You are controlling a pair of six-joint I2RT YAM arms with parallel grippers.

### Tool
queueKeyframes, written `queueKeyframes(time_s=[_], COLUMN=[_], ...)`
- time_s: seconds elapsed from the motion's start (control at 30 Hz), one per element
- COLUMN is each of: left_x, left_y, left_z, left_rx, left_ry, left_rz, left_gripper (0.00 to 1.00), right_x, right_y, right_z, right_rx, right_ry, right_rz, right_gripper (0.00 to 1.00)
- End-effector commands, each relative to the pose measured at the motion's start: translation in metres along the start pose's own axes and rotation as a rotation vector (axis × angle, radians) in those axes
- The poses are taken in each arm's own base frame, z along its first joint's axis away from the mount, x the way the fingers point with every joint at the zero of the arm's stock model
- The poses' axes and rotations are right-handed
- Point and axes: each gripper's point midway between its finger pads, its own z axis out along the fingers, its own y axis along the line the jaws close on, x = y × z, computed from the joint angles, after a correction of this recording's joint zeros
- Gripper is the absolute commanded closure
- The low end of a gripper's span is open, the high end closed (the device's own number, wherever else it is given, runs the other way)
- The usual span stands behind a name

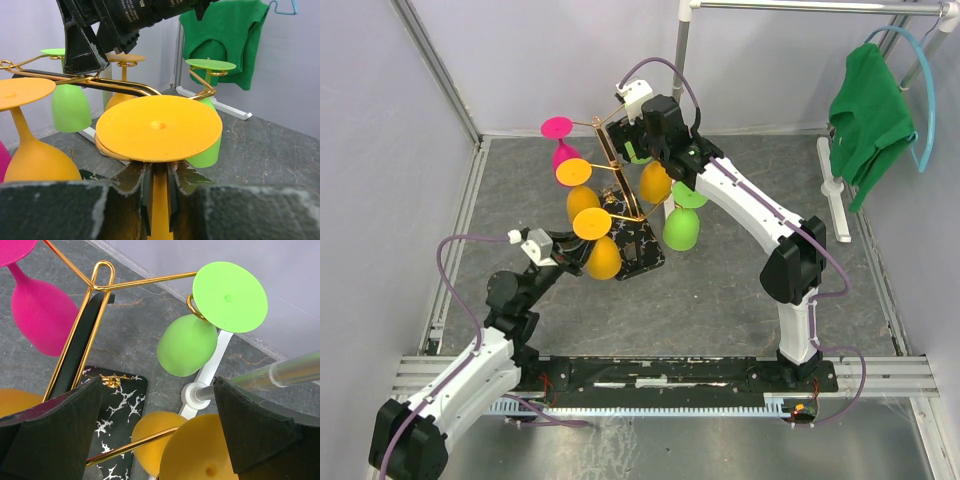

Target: Place the wine glass upside down on the wine glass rack

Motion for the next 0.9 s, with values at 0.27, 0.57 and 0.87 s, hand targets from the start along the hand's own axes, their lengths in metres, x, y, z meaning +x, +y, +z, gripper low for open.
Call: queueKeyframes(time_s=[0.27, 0.57, 0.87], left_x=[0.018, 0.002, -0.013], left_y=[0.003, 0.021, 0.044], left_z=[-0.018, -0.035, -0.049], left_rx=[-0.043, -0.190, -0.347], left_ry=[0.095, 0.110, 0.101], left_rz=[-0.002, 0.017, 0.031], left_gripper=[0.33, 0.27, 0.26], right_x=[-0.034, -0.031, -0.030], right_y=[-0.011, -0.014, -0.021], right_z=[-0.018, -0.018, -0.022], right_rx=[0.024, 0.032, 0.047], right_ry=[-0.089, -0.084, -0.079], right_rz=[0.005, -0.001, -0.001], right_gripper=[0.01, 0.01, 0.00])
